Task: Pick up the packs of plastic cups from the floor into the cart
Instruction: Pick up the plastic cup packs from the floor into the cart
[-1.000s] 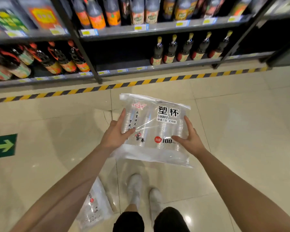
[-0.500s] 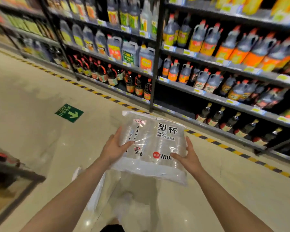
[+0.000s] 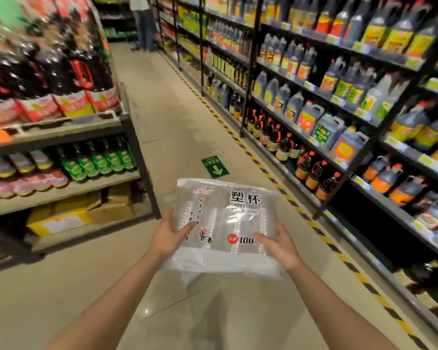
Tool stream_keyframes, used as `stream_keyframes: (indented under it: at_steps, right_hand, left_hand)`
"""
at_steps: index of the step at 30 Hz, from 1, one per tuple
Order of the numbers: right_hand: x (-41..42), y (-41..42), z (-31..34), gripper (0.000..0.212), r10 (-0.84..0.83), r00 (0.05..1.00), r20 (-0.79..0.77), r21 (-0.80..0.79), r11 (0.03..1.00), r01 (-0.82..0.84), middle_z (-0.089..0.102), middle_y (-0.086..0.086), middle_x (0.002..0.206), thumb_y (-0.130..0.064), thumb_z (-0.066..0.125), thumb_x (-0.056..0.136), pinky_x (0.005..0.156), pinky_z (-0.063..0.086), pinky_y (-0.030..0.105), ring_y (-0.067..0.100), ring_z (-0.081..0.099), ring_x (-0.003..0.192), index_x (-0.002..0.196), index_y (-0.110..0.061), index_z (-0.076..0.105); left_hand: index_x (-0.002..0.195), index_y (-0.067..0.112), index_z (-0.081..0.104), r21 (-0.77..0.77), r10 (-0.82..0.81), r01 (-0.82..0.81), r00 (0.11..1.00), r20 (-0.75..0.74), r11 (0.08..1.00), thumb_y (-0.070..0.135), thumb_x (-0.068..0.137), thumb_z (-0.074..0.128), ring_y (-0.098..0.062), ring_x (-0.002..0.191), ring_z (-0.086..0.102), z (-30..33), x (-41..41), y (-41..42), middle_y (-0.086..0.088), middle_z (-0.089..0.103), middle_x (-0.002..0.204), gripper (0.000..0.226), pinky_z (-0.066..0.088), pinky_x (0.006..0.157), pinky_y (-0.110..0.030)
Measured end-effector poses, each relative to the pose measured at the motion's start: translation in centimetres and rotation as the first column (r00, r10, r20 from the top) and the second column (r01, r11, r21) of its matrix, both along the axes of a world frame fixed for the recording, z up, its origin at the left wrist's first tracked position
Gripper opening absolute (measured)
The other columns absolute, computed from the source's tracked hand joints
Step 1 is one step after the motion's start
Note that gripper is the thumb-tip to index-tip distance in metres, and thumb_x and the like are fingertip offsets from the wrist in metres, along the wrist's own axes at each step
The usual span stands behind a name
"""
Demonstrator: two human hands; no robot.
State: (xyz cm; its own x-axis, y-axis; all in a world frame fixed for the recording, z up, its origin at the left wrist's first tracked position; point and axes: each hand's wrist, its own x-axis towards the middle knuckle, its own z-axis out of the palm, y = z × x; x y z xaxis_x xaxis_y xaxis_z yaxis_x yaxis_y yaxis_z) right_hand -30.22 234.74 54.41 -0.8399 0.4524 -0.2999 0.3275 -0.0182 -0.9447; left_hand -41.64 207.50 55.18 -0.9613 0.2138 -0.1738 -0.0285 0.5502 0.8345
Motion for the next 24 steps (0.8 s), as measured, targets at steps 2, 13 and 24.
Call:
stream_keyframes:
  at_steps: [2, 13, 24]
  right_hand:
    - [-1.6, -3.7, 0.5, 0.061, 0.096, 0.995, -0.019, -0.016, 0.995, -0.096, 0.07, 0.0, 0.106, -0.013, 0.082, 0.071, 0.078, 0.055, 0.031, 0.015, 0.07, 0.092, 0.123, -0.021, 0.052]
    - [-4.4, -29.9, 2.7, 0.085, 0.603, 0.797, -0.047, 0.075, 0.797, -0.599, 0.064, -0.003, 0.118, -0.032, 0.087, 0.063, 0.096, 0.05, 0.044, 0.016, 0.064, 0.105, 0.134, -0.022, 0.042]
    - [3.7, -60.7, 4.2, 0.092, 0.893, 0.439, -0.105, 0.155, 0.45, -0.879, 0.061, -0.005, 0.123, -0.041, 0.084, 0.052, 0.098, 0.048, 0.042, 0.013, 0.061, 0.108, 0.132, -0.028, 0.041]
  left_hand:
    - [0.147, 0.018, 0.03, 0.012, 0.102, -0.102, 0.995, 0.002, 0.995, 0.067, 0.072, 0.067, -0.017, 0.133, 0.04, 0.2, 1.0, -4.8, 0.006, 0.041, 0.144, 0.097, 0.033, 0.111, -0.038]
    - [0.147, 0.014, 0.028, 0.07, 0.587, -0.584, 0.808, -0.046, 0.809, 0.057, 0.077, 0.067, -0.023, 0.137, 0.036, 2.8, 13.4, -31.1, -0.002, 0.037, 0.149, 0.09, 0.031, 0.111, -0.037]
    - [0.15, 0.013, 0.021, 0.079, 0.899, -0.896, 0.437, -0.015, 0.437, 0.05, 0.08, 0.068, -0.022, 0.141, 0.03, 5.4, 34.1, -54.9, -0.007, 0.029, 0.154, 0.091, 0.027, 0.114, -0.036]
